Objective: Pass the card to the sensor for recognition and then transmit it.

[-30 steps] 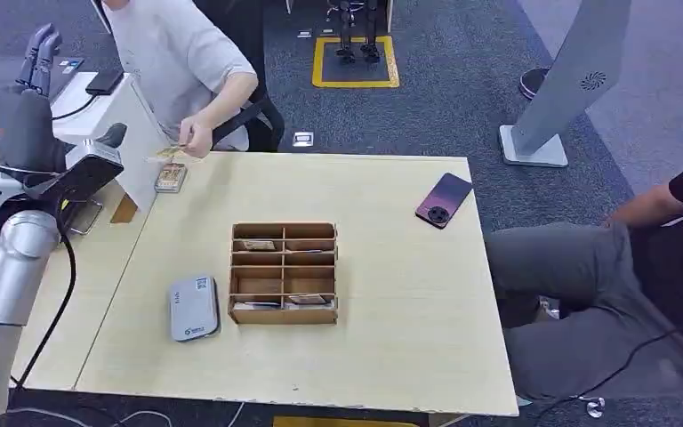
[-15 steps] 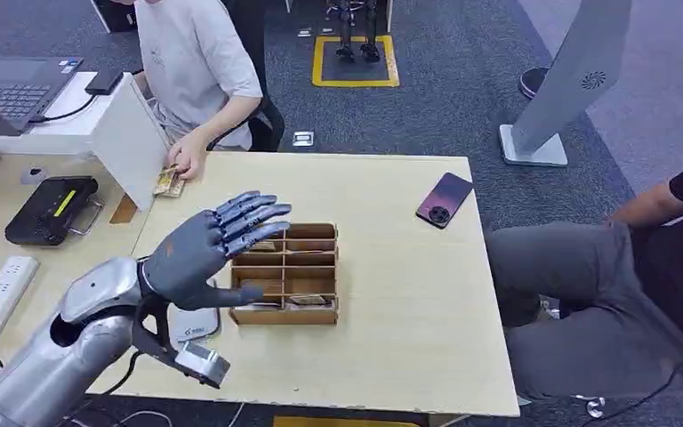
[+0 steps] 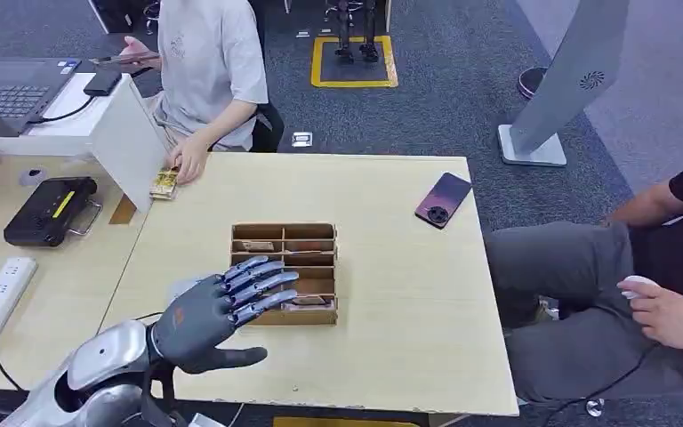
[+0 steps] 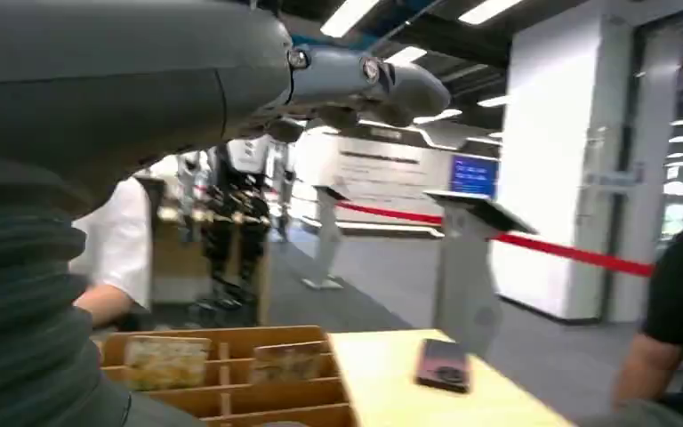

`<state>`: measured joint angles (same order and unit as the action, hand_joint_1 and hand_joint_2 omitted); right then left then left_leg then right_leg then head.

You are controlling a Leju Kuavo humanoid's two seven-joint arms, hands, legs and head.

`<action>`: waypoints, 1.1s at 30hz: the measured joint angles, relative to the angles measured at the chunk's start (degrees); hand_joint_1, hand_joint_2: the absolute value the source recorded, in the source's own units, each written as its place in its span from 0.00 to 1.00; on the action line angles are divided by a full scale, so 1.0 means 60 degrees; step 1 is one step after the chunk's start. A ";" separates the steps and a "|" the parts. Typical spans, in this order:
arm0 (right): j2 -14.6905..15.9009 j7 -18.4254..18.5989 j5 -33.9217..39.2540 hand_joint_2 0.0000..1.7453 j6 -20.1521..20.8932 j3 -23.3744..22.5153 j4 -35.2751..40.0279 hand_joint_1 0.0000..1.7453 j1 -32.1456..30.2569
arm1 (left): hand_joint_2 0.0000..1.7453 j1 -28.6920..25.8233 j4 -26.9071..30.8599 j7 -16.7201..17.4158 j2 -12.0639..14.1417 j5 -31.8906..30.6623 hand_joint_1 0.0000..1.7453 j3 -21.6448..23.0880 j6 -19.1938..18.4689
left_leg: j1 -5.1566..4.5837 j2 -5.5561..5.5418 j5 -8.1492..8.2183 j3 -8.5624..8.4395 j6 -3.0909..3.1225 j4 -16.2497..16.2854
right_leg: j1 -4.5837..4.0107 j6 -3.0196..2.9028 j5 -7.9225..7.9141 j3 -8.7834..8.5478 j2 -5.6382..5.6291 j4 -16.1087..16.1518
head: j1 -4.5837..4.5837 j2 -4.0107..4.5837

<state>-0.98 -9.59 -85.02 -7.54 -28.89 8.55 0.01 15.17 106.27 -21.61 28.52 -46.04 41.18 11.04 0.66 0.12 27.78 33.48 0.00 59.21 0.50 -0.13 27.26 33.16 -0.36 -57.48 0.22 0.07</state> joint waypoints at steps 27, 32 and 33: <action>-0.0160 0.0331 0.0076 1.00 -0.0087 -0.0036 0.0066 0.00 0.0003 | 1.00 -0.0667 -0.3752 0.3278 -0.1701 -0.2894 0.00 0.0149 0.0272 | -0.0002 -0.0012 0.0000 0.0002 0.0001 0.0003 | 0.0002 0.0005 0.0002 -0.0001 0.0013 0.0001 | 0.0004 0.0000; -0.0164 0.0331 0.0076 1.00 -0.0087 -0.0062 0.0066 0.00 0.0003 | 1.00 -0.0658 -0.3909 0.3293 -0.1916 -0.2770 0.00 0.0142 0.0268 | -0.0002 -0.0012 0.0000 0.0001 0.0001 0.0003 | 0.0002 0.0005 0.0002 -0.0001 0.0013 0.0001 | 0.0000 0.0000; -0.0164 0.0331 0.0076 1.00 -0.0087 -0.0062 0.0066 0.00 0.0003 | 1.00 -0.0659 -0.3923 0.3293 -0.1971 -0.2675 0.00 0.0131 0.0268 | -0.0002 -0.0012 0.0000 0.0001 0.0001 0.0003 | 0.0002 0.0005 0.0002 -0.0001 0.0013 0.0001 | 0.0004 0.0000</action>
<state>-1.97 -7.61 -84.56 -8.07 -29.27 8.94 0.03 11.22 82.73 -1.86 16.70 -62.09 41.96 12.66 0.65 0.05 27.78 33.49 0.01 59.22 0.51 -0.10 27.27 33.16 -0.28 -57.47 0.24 0.07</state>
